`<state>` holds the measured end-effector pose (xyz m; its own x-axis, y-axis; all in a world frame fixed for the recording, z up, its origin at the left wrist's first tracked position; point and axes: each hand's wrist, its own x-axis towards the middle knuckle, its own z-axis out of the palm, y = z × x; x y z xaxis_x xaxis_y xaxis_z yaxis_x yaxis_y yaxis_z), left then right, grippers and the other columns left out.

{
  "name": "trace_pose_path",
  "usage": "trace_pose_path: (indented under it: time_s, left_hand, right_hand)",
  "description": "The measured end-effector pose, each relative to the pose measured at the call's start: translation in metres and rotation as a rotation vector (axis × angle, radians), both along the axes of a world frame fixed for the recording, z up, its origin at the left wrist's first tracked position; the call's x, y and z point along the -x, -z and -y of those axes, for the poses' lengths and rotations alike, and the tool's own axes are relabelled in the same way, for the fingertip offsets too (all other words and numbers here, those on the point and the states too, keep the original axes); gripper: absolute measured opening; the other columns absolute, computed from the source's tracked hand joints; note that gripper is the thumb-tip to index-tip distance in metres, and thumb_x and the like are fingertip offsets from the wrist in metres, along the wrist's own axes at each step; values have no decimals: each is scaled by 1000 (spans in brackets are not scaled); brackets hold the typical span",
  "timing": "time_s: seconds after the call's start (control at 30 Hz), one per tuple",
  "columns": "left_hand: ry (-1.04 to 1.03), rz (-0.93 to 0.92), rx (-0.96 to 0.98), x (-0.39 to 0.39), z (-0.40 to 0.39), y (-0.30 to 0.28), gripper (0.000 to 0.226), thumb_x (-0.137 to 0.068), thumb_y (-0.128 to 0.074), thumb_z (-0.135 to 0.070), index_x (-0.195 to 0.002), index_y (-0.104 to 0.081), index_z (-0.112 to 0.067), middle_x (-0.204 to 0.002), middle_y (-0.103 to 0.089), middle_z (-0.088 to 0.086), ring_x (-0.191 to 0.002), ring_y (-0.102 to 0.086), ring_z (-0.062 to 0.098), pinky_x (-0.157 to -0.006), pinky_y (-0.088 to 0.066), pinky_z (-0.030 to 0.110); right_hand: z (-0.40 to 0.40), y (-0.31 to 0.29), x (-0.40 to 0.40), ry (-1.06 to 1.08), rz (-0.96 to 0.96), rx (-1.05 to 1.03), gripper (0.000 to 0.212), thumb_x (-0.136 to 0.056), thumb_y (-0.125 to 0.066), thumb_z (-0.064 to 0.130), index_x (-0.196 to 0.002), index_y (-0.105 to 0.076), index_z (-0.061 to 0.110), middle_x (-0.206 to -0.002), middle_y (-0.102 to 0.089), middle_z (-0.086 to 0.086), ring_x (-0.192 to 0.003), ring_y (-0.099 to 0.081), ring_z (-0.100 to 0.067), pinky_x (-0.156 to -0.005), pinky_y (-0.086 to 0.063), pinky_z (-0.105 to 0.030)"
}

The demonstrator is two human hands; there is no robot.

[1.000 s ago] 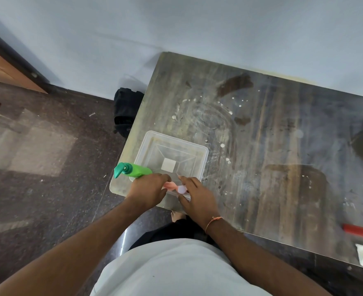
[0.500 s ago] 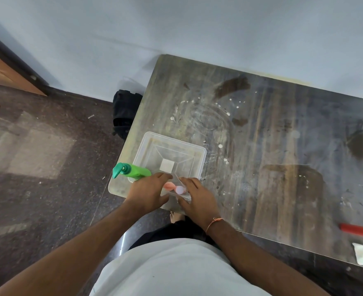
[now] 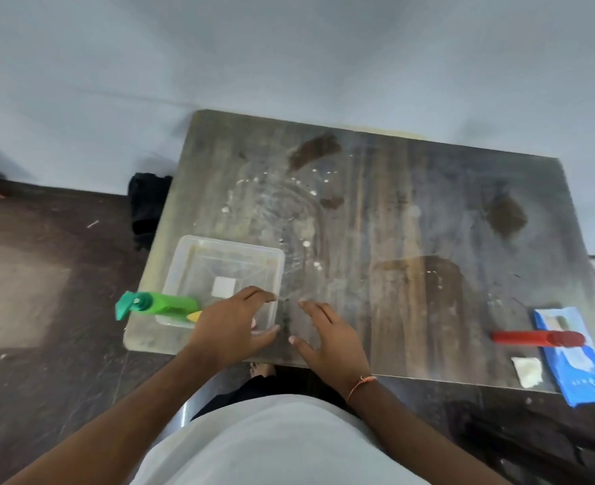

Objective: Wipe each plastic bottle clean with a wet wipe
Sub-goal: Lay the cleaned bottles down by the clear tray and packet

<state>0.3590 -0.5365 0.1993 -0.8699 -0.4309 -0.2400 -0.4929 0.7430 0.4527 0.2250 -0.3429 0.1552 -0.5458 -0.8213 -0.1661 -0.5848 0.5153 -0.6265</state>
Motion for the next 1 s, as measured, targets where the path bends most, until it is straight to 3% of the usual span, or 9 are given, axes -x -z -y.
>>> trace_pose_path:
  time_s: [0.13,0.33,0.57,0.77,0.83,1.0]
  left_hand:
    - [113,-15,8,42,-28,-2,53,-90,-59,-65,-137,-60,-41,-135,-60,-21,-104,-70,9,-79,-53,28]
    - [236,-30,-40,116,-84,-1,52,-91,-58,-64,-138,-57,-43,-134,-60,-23,-109,-66,4,-84,-53,27]
    - [341,-36,-97,204,-177,3,53,-92,-60,-60,-140,-58,-40,-131,-64,-22,-114,-65,2,-88,-54,25]
    - [385,-5,-141,278,-265,10,55,-91,-64,-58,-142,-57,-39,-123,-67,-22,-101,-65,1,-79,-45,21]
    - [396,1,-140,300,-292,15,57,-91,-64,-59,-143,-55,-38,-121,-67,-21,-104,-64,0,-82,-46,21]
    - [436,87,-150,346,-348,23,65,-89,-60,-63,-147,-48,-38,-120,-68,-21,-112,-65,7,-92,-56,34]
  right_hand:
    - [-45,-9,23,162,4,0,65,-92,-73,49,-152,-52,33,-142,-57,16,-117,-63,-6,-92,-55,-27]
    - [-132,-6,68,368,16,-23,64,-92,-73,52,-150,-52,37,-133,-62,14,-110,-68,-10,-94,-58,-35]
    - [-244,-8,120,544,51,-65,61,-92,-79,43,-149,-58,34,-130,-64,18,-105,-67,-4,-93,-58,-30]
    - [-332,3,178,625,7,-154,56,-88,-84,38,-141,-67,27,-122,-71,5,-106,-72,-19,-87,-55,-32]
    - [-356,8,198,631,5,-181,52,-88,-84,38,-136,-69,26,-117,-73,5,-102,-73,-21,-84,-55,-33]
    - [-394,13,239,675,42,-192,36,-93,-77,43,-128,-70,36,-114,-69,17,-102,-70,-12,-85,-52,-26]
